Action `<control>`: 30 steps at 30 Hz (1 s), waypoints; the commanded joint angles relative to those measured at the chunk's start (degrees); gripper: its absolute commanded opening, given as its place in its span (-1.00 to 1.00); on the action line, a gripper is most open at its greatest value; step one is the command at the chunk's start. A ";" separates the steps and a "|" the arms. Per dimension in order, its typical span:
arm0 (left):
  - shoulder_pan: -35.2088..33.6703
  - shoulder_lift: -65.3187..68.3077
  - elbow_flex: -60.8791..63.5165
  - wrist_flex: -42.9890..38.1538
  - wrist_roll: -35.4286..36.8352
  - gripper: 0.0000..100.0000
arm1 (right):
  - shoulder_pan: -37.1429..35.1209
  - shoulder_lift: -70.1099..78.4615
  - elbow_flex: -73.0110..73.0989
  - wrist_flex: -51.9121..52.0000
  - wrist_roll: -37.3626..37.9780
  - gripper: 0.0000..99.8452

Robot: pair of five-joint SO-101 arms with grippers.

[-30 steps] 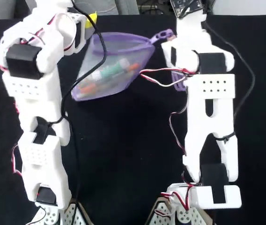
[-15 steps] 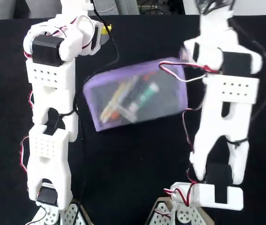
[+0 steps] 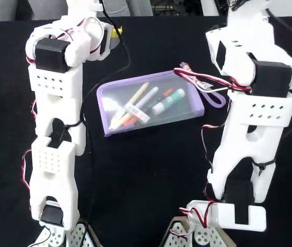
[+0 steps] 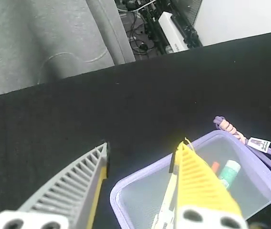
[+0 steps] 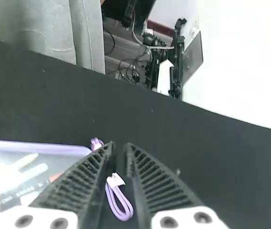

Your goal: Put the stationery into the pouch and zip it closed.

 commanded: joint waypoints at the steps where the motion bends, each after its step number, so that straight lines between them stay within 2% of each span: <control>1: -3.03 -0.26 0.22 0.35 0.53 -0.54 | 5.54 2.68 4.00 -1.93 -1.76 -0.69; 4: -5.05 -0.18 1.89 0.35 0.53 -0.54 | 8.26 7.78 8.04 -5.63 -1.49 -0.68; 7: -6.46 -0.18 5.67 0.35 0.53 -0.54 | 8.00 13.41 9.98 -7.03 -1.49 -0.68; 12: -8.75 -0.18 14.11 0.26 0.53 -0.54 | 4.40 22.46 10.51 -9.67 -1.49 -0.68; 19: -10.95 -0.18 19.47 0.18 0.53 -0.54 | -0.44 34.33 10.07 -17.41 -1.49 -0.68; 30: -10.95 -0.18 27.30 -4.84 0.53 -0.54 | -5.36 42.77 10.07 -29.54 -1.93 -0.68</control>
